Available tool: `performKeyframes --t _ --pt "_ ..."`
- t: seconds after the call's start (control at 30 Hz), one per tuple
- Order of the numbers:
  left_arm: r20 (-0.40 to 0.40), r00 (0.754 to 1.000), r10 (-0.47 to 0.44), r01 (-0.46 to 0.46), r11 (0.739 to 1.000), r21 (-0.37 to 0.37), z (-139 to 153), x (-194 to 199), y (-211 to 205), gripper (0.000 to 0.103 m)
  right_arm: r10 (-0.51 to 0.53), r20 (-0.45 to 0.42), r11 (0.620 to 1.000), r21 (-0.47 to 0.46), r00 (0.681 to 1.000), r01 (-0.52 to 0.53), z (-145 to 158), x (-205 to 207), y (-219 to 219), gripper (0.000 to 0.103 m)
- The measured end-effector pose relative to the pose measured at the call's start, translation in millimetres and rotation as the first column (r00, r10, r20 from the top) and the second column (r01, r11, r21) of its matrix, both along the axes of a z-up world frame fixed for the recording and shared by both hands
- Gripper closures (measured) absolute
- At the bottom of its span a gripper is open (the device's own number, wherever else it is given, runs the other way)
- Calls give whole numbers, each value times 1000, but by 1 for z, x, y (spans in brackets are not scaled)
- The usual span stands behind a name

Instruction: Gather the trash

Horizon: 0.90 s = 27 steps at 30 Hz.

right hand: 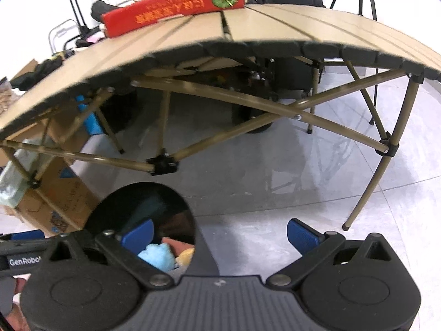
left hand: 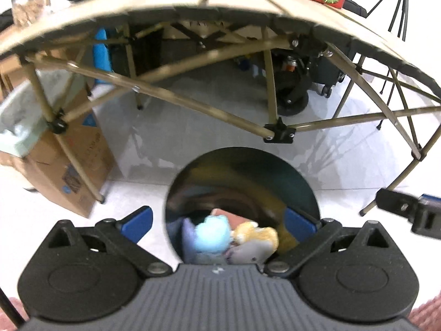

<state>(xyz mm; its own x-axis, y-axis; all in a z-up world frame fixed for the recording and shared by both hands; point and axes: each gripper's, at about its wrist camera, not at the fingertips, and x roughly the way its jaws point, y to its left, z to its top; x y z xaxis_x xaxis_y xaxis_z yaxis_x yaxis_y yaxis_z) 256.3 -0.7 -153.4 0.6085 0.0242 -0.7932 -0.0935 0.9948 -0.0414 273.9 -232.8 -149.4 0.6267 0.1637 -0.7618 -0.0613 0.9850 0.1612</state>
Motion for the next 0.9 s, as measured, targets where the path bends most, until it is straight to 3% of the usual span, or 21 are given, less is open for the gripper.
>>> performKeyframes --t 0.53,0.73,0.9 --pt "124 990 -60 65 997 -32 78 -130 24 0 121 172 993 -29 978 -118 94 -128 12 0" --pt "135 988 -68 72 997 -19 89 -162 27 0 158 156 987 -53 975 -152 104 -167 25 0" --pt "126 989 -81 83 996 -10 89 -171 27 0 131 115 991 -43 985 -127 99 -186 22 0"
